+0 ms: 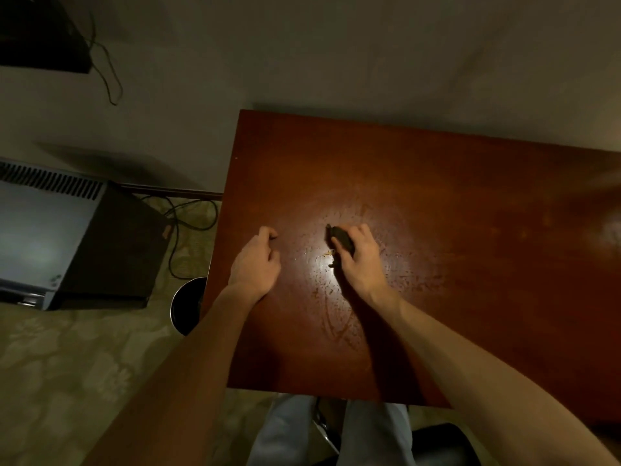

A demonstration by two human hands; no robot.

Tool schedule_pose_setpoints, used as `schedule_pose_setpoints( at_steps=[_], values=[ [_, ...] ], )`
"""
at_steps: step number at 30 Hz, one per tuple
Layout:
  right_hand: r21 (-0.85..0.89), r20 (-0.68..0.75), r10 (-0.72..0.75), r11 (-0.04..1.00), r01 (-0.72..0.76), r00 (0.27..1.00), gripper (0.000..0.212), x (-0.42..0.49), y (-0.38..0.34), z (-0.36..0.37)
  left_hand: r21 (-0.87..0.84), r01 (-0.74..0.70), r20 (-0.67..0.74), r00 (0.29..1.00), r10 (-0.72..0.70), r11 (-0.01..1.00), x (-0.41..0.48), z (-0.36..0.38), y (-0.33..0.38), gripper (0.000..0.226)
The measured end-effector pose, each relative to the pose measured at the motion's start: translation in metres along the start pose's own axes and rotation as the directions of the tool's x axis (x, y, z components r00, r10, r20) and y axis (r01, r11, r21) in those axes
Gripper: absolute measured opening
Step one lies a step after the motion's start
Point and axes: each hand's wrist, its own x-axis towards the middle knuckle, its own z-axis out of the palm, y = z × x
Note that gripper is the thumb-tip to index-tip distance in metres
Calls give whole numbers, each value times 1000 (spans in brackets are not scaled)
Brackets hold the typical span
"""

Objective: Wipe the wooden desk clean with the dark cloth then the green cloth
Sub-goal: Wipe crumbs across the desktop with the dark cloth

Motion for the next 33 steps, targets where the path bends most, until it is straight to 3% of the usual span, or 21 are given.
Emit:
schedule_pose_setpoints(
  at_steps=[5,8,11,16,18,19,22,24,26,29,33],
  values=[
    [4,-31,-15,1000,15,999,25,-8,2,33,0,16,-25,1000,-16,1000,1,9,-1,39],
    [-117,-11,-88,989,86,996,29,-17,9,45,29,2,-47,999,0,1000,-1,11,0,37],
    [-286,21,-179,942,177,984,38,-22,11,50,56,-12,-62,998,16,998,-2,13,0,33],
    [-282,204,-156,936,210,967,74,-21,3,36,66,-24,-55,998,28,997,-1,13,0,31],
    [-302,321,-260,883,358,911,86,-16,8,17,61,-27,-42,999,29,998,0,11,-1,29],
    [-343,389,-343,808,479,855,89,-10,13,6,60,-31,-37,999,33,998,0,11,-1,28],
    [-438,590,-491,472,766,640,93,11,28,-16,91,-43,-34,998,46,995,2,10,0,23],
    [-448,662,-515,311,838,545,94,25,33,-20,137,-56,-22,998,59,989,3,10,2,20],
    [-451,683,-541,215,866,490,91,34,35,-16,172,-65,-15,998,69,983,5,10,3,16],
    [-435,665,-594,184,881,452,69,40,36,-6,207,-62,-16,998,66,976,7,10,5,12],
    [-418,631,-598,276,866,495,44,37,31,4,233,-60,-15,998,65,971,10,9,2,5]
  ],
)
